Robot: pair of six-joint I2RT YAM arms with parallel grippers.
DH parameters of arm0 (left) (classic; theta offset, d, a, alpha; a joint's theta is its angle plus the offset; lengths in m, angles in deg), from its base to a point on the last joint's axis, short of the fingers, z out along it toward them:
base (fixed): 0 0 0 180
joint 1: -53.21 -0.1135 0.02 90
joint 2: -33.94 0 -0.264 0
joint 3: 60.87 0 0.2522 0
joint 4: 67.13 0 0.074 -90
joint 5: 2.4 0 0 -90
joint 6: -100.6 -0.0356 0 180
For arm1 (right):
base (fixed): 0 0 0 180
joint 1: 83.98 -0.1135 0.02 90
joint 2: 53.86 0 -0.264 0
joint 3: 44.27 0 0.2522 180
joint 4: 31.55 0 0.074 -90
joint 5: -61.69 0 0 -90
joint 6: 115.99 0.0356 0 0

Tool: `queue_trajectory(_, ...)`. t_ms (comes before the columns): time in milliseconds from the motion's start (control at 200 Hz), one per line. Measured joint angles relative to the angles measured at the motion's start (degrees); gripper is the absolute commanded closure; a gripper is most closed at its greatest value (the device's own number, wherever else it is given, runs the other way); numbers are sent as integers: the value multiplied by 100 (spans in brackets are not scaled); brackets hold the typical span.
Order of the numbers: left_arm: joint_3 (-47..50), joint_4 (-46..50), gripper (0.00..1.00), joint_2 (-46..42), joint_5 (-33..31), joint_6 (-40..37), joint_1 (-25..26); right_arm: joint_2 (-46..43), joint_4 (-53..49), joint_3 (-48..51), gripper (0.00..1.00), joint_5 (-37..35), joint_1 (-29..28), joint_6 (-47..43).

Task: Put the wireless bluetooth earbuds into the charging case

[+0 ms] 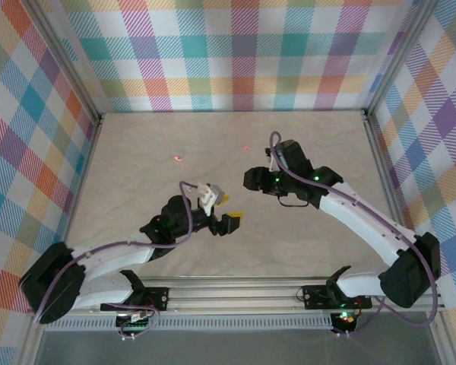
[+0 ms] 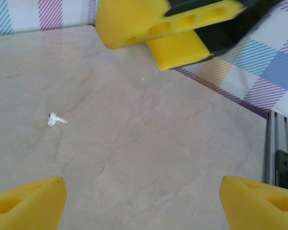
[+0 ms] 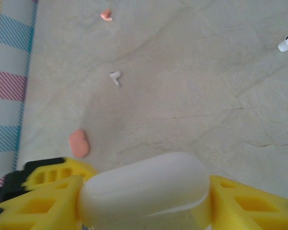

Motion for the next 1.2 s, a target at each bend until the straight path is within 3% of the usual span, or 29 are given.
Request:
queue_trajectory(240, -1058, -1005, 19, 1115, 197, 319, 20, -365, 356, 490, 45, 367, 140, 417)
queue_trajectory(570, -1259, -1475, 43, 1755, 63, 785, 184, -879, 688, 741, 44, 466, 201, 800)
queue_trajectory(760, -1366, -1700, 49, 1934, -24, 968, 208, -879, 793, 876, 42, 584, 227, 1080)
queue_trajectory(910, -1403, -1816, 71, 1976, -24, 1123, 219, -866, 903, 890, 42, 647, 293, 1239)
queue_trajectory(1035, -1388, -1849, 84, 1974, -101, 1189, 229, -844, 997, 918, 37, 713, 332, 1357)
queue_trajectory(1205, -1373, -1838, 90, 1956, -79, 1187, 234, -846, 990, 916, 22, 859, 407, 1322)
